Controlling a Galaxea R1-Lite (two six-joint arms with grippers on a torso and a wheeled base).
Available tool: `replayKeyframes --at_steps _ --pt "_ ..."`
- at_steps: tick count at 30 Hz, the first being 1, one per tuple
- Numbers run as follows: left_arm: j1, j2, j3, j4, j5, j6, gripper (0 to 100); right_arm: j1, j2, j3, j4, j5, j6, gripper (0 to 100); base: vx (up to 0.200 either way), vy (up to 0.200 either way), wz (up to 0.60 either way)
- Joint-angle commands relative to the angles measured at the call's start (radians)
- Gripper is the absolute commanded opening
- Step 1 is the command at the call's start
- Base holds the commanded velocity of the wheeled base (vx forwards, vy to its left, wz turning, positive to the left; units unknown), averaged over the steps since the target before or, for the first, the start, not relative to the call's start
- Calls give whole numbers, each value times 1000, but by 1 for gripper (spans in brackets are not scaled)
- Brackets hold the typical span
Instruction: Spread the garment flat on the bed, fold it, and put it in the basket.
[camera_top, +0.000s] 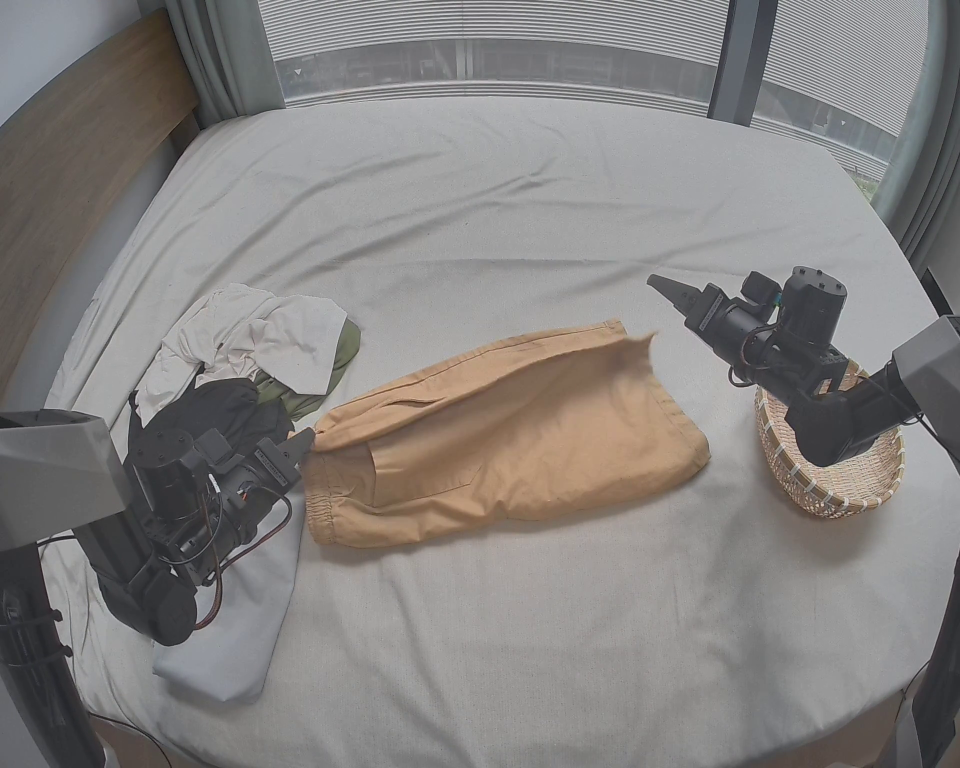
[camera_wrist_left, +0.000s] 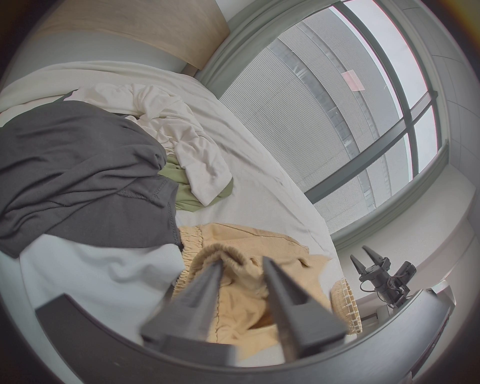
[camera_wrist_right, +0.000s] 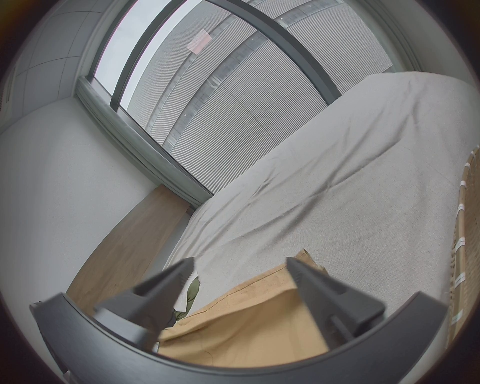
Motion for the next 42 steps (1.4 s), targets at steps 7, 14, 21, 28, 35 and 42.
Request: replayKeyframes --at_steps 7,14,21,28,35,42 --pt "4 4 -8 -1 41 -1 100 -14 -45 153 -79 2 1 100 0 0 0" --pt "-8 -102 83 5 18 0 100 -20 -94 357 -187 6 2 100 0 0 0" --pt "-1 -253 248 28 -210 -1 100 -8 -130 544 -327 5 8 100 0 0 0" --pt "-8 -310 327 25 -265 26 100 6 -130 701 -425 3 14 100 0 0 0" --pt "-12 -302 403 19 -281 142 100 3 -110 787 -456 -12 59 100 0 0 0" --pt "-13 -302 408 19 -287 194 100 3 8 785 -490 -38 97 100 0 0 0"
